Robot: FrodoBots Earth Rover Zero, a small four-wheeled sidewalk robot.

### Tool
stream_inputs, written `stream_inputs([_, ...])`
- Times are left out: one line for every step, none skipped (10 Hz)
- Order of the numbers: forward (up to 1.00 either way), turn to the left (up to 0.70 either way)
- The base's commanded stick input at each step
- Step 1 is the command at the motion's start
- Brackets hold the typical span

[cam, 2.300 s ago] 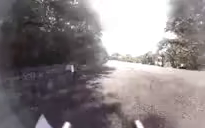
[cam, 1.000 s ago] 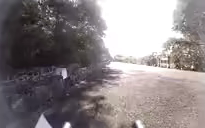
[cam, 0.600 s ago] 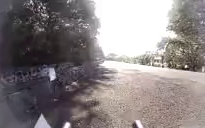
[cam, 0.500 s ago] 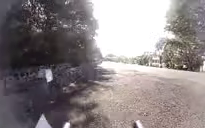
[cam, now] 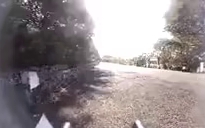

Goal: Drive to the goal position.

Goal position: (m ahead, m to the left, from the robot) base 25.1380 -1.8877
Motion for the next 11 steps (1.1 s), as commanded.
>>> stream_inputs([0.70, -0.28])
stream_inputs([0.70, -0.32])
stream_inputs([0.70, -0.13])
stream_inputs([0.70, -0.06])
stream_inputs([0.70, 0.00])
stream_inputs([0.70, 0.00])
stream_inputs([0.70, 0.00])
stream_inputs([0.70, 0.00])
stream_inputs([0.70, 0.00])
stream_inputs([0.70, 0.00])
stream_inputs([0.70, -0.06])
